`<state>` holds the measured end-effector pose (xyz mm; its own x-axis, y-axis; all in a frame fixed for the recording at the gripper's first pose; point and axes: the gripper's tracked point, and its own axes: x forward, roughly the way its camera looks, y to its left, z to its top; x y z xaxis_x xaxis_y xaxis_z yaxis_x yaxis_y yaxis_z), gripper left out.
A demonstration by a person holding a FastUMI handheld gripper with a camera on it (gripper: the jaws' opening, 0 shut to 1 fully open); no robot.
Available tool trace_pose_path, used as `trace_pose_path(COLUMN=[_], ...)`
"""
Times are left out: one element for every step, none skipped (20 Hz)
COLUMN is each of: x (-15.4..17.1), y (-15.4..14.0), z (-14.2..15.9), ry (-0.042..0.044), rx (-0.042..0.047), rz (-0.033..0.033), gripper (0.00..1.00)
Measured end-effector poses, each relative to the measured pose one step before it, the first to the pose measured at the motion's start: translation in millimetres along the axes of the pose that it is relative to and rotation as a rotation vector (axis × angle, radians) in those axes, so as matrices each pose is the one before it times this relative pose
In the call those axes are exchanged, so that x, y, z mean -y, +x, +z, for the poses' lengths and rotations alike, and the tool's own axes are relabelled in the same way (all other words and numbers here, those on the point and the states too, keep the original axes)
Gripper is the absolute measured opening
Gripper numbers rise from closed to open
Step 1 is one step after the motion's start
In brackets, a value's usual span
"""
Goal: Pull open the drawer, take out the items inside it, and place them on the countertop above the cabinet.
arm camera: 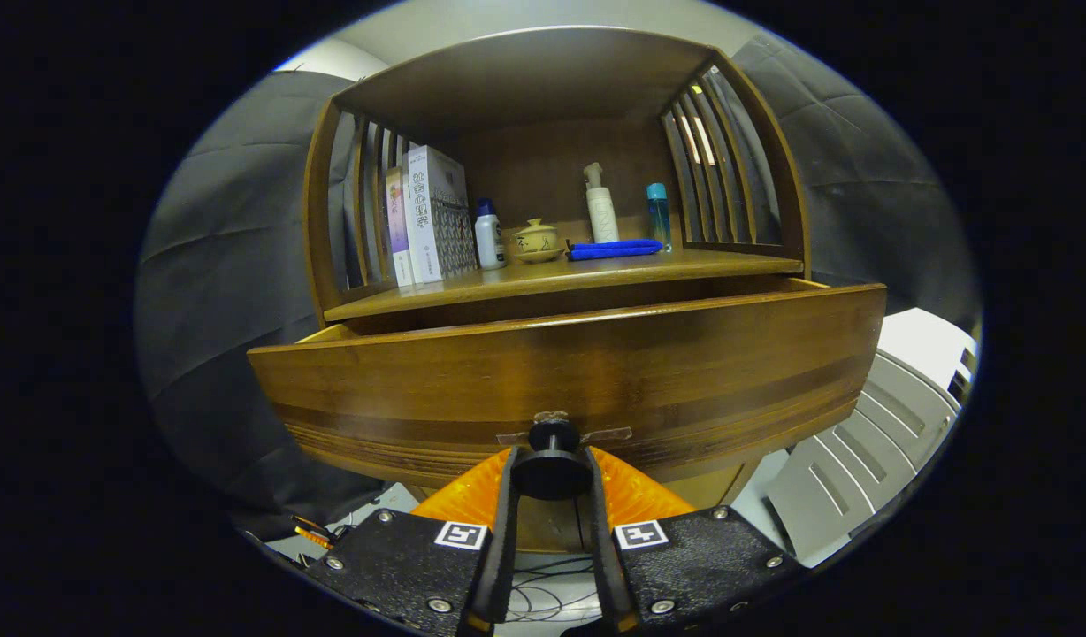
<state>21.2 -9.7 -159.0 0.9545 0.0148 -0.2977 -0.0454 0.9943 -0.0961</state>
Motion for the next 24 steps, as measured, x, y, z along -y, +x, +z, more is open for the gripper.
trace_pose_path(x=[-0.21, 0.69, 0.64, -0.65, -1.04, -0.91, -0.41, -0.94, -2.07, -2.97, -1.04, -0.43, -1.03, -0.88, -0.36, -0.94, -0.71, -0.79, -1.26, -1.37, -1.39, -1.8, -1.8, -1.82], y=[-5.27, -5.22, -3.81, -5.16, -4.44, -4.34, -5.54, -3.43, -3.52, -4.54, -4.52, -4.44, -3.96, -4.38, -3.66, -3.38, -3.6, -4.09, -5.5, -6.95, -4.4, -3.45, -2.96, -1.52], z=[-2.26, -3.09, -3.44, -5.39, 1.88, -4.96, 1.48, -4.14, -0.36, -2.35, -1.82, -2.21, -1.48, -1.84, -1.03, -2.02, -1.48, -2.21, -1.22, -3.18, -1.37, -2.54, -0.45, -2.27], ry=[-0.00795, -0.01495, -0.01232, -0.00249, 0.00256, -0.00147, -0.00531, -0.00567, -0.00614, -0.0067, -0.00608, 0.00112, -0.00573, -0.0088, -0.00603, -0.00474, -0.00611, -0.01082, -0.00598, -0.00601, -0.00095, -0.00396, -0.00535, -0.00954], rx=[0.00395, 0.00279, -0.00147, -0.00431, 0.01775, -0.01076, 0.00764, -0.00512, 0.00283, -0.00175, -0.00151, -0.00316, -0.00196, -0.00004, -0.00168, -0.00138, -0.00196, -0.00029, 0.0012, -0.0067, -0.00112, -0.00744, -0.00056, -0.00121], rz=[-0.00505, -0.00435, -0.00087, 0.00437, 0.00519, 0.00213, -0.00012, 0.00335, 0.00859, 0.00788, 0.00715, 0.00582, 0.00384, 0.00302, 0.00423, 0.00585, 0.00473, 0.00502, 0.00584, 0.00847, 0.00834, 0.00864, 0.00823, 0.0055], gripper=[0.38, 0.38, 0.38, 0.38, 0.39, 0.39, 0.38, 0.38, 0.38, 0.39, 0.39, 0.39, 0.39, 0.38, 0.38, 0.39, 0.38, 0.38, 0.38, 0.38, 0.39, 0.39, 0.39, 0.39])
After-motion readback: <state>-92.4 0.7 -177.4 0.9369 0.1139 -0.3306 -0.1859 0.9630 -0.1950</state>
